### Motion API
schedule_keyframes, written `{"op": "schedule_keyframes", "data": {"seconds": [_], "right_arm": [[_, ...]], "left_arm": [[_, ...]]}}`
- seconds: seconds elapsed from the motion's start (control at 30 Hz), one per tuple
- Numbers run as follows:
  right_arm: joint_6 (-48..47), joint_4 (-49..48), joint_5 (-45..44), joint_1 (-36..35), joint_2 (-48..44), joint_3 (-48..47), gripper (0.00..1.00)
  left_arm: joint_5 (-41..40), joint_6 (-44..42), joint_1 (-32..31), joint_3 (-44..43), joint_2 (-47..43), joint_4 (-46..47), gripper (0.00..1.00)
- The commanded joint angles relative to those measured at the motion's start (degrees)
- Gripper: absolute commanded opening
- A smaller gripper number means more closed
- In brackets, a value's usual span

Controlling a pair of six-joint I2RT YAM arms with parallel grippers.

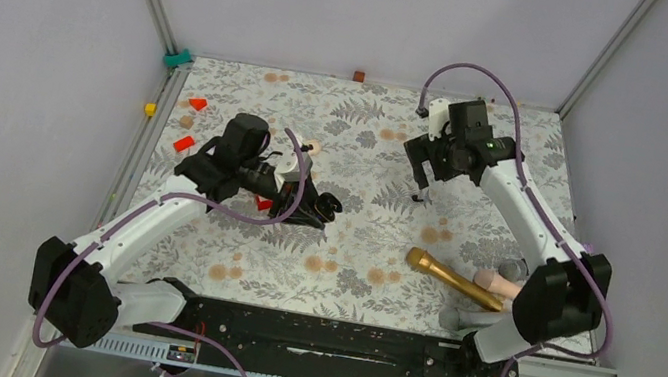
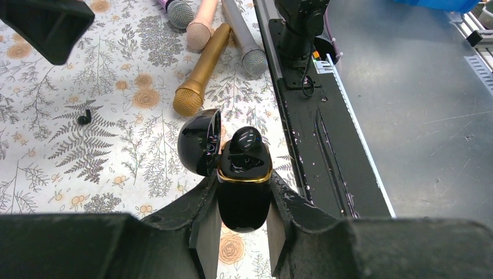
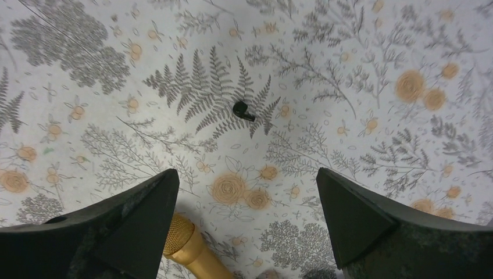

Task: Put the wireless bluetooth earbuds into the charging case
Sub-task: Adjust the earbud at the center of the board.

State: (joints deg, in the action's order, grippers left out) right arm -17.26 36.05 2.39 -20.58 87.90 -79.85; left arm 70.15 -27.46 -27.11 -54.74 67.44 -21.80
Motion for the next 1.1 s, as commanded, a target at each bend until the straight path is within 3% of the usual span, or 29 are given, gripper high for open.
{"op": "schedule_keyframes", "data": {"seconds": [0.0, 0.1, 0.27, 0.43, 0.67, 0.83, 1.07], "right_arm": [[0.04, 2.84, 0.97, 1.59, 4.39, -3.24, 0.94], [-5.95, 4.97, 0.31, 1.51, 8.02, -6.77, 0.86], [-19.82, 6.90, 1.64, 1.51, 12.15, -8.35, 0.82], [-25.57, 8.27, 0.27, 1.08, 16.59, -10.88, 0.80], [-21.20, 6.33, -12.85, 0.98, 25.63, -14.50, 0.82], [-15.89, 6.29, -16.91, 0.89, 30.08, -16.81, 0.89], [-8.17, 6.24, -19.13, 0.66, 35.62, -19.47, 0.89]], "left_arm": [[0.14, 0.61, 0.09, -0.02, -1.55, 3.52, 0.00], [0.08, 0.84, 0.20, -0.01, -1.45, 3.53, 0.00], [0.08, 0.91, 0.15, -0.02, -1.10, 3.52, 0.00], [-0.13, 0.78, 0.16, -0.06, -0.65, 3.57, 0.00], [-0.03, 0.67, 0.16, 0.01, -0.77, 3.52, 0.00], [0.03, 0.79, 0.13, -0.10, -0.62, 3.50, 0.00], [-0.03, 0.83, 0.18, -0.06, -0.64, 3.52, 0.00]]}}
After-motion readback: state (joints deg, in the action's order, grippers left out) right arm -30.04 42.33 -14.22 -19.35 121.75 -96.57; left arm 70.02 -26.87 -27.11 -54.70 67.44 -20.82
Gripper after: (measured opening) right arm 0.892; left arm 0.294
